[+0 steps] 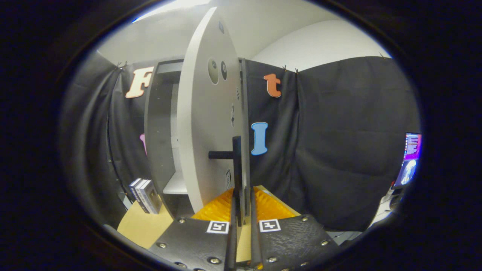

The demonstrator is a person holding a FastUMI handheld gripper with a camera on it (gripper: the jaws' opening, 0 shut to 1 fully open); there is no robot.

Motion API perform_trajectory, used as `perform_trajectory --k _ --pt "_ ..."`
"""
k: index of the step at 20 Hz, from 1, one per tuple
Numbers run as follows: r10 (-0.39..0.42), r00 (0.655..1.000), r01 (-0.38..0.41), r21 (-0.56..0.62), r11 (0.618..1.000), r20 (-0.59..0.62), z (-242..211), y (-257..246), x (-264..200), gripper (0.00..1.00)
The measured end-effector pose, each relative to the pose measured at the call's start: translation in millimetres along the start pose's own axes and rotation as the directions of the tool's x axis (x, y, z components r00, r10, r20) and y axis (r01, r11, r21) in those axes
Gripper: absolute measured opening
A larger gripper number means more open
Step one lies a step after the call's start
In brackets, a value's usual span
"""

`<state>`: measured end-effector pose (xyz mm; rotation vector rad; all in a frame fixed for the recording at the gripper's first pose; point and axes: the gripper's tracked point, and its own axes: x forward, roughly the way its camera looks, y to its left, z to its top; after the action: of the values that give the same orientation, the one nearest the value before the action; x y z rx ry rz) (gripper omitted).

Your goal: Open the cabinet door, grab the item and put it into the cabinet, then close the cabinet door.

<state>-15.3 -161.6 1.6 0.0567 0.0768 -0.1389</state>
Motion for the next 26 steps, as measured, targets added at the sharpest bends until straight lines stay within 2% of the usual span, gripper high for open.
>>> perform_trajectory --k 6,9,13,18,26 --pt "0.043 0.999 -0.043 -0.018 0.999 -0.012 -6 -30 10 0.15" --pt "0.042 0.999 -0.043 -0.015 0.999 -0.007 -3 -59 12 0.08" --pt "0.086 0.996 -0.086 0.028 0.996 -0.008 -3 -81 19 0.08" --pt "0.142 0.99 -0.142 0.005 0.99 -0.014 -1 -92 24 0.08" --pt "0.159 0.986 -0.158 0.025 0.987 -0.047 1 -110 27 0.1"
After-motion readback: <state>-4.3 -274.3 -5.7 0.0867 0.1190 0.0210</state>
